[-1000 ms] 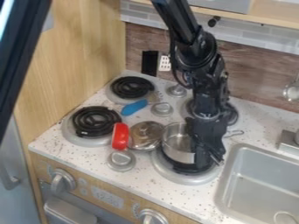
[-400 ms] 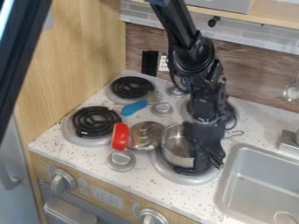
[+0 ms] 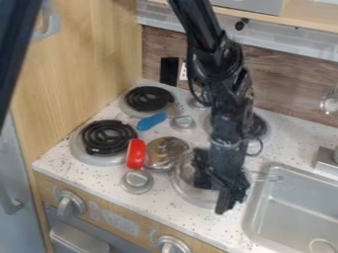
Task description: Move the silver pan to the lower right burner
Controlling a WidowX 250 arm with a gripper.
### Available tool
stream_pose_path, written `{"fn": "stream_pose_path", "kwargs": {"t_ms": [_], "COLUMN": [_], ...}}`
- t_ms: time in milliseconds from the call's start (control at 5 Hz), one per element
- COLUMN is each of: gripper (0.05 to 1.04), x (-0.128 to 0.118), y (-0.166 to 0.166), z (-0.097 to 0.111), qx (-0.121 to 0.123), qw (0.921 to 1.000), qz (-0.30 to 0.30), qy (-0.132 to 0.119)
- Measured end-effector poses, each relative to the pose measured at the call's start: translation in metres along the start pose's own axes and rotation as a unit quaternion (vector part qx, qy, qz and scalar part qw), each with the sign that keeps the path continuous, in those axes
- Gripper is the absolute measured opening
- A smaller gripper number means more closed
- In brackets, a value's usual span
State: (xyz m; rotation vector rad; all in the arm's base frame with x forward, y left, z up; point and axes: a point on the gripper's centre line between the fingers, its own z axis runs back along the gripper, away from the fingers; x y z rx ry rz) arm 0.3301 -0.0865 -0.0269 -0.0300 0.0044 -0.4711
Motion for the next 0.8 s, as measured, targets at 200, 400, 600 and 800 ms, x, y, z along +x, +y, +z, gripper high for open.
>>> {"fn": "stream_pose_path", "kwargs": {"t_ms": [200,400,600,800], "gripper": [1.025,1.004,0.998,0.998], "x": [-0.002,-0.008,-0.008,-0.009], "y": [-0.003,0.001,0.004,0.007], "z": [0.028,0.049,0.054,0.054], "qx": [-0.001,0.001,0.01,0.014], "qw": [0.9991,0.9962,0.9948,0.994], "qz": [0.032,0.074,0.087,0.096], "qy": [-0.026,-0.046,-0.051,-0.05]}}
